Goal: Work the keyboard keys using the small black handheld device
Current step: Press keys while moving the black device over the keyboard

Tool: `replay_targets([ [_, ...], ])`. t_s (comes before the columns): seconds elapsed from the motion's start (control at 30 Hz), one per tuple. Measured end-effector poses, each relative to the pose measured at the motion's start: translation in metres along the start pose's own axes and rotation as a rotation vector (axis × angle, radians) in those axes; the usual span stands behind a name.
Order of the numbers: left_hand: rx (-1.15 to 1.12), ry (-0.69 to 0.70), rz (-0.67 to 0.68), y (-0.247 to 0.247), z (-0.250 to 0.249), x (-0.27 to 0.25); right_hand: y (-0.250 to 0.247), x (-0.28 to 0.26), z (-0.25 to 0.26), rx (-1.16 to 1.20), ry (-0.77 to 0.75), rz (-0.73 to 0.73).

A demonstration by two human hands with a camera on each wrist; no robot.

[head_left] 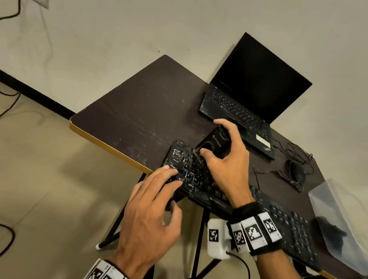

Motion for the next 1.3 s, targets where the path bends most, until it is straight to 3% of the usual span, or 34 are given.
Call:
replay_targets([
  [0.13, -0.001, -0.004, -0.017, 0.001, 0.000, 0.001, 0.019, -0.010, 0.016, -0.001, -0.105, 0.156],
  [0.27, 0.024, -0.007, -0.003, 0.002, 0.000, -0.001, 0.017, 0.013, 0.009, -0.045, -0.062, 0.139],
  [0.4, 0.040, -0.022, 0.004, 0.004, -0.001, -0.001, 0.032, -0.003, 0.037, 0.009, -0.192, 0.306],
  [0.53, 0.050, -0.027, 0.001, 0.005, 0.000, -0.004, 0.031, 0.027, 0.025, -0.122, -0.112, 0.221],
  [0.67, 0.035, -0.047, 0.004, 0.006, 0.000, -0.004, 0.041, 0.010, 0.046, -0.022, -0.224, 0.399],
  [0.8, 0.059, -0.052, 0.029, 0.007, 0.001, -0.005, 0.039, 0.029, 0.035, -0.090, -0.177, 0.362],
  [0.93, 0.064, -0.074, 0.058, 0.009, 0.000, -0.004, 0.046, 0.017, 0.050, -0.060, -0.287, 0.483],
  [1.07, 0.104, -0.064, 0.113, 0.013, 0.000, -0.004, 0.040, 0.031, 0.040, -0.106, -0.223, 0.469],
  [1.2, 0.103, -0.053, 0.115, 0.012, -0.002, -0.002, 0.043, 0.022, 0.049, -0.064, -0.278, 0.484],
  [1.3, 0.127, -0.045, 0.143, 0.012, -0.003, -0.002, 0.041, 0.024, 0.042, -0.090, -0.239, 0.459],
])
Point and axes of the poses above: each hand's wrist, its own x-axis towards the middle knuckle, its own y-axis out of the palm, z = x × y, the point moved 8 cm from there along x, towards the middle knuckle, and after that the axes turned 7 degrees about -z, right-handed, at the moved point
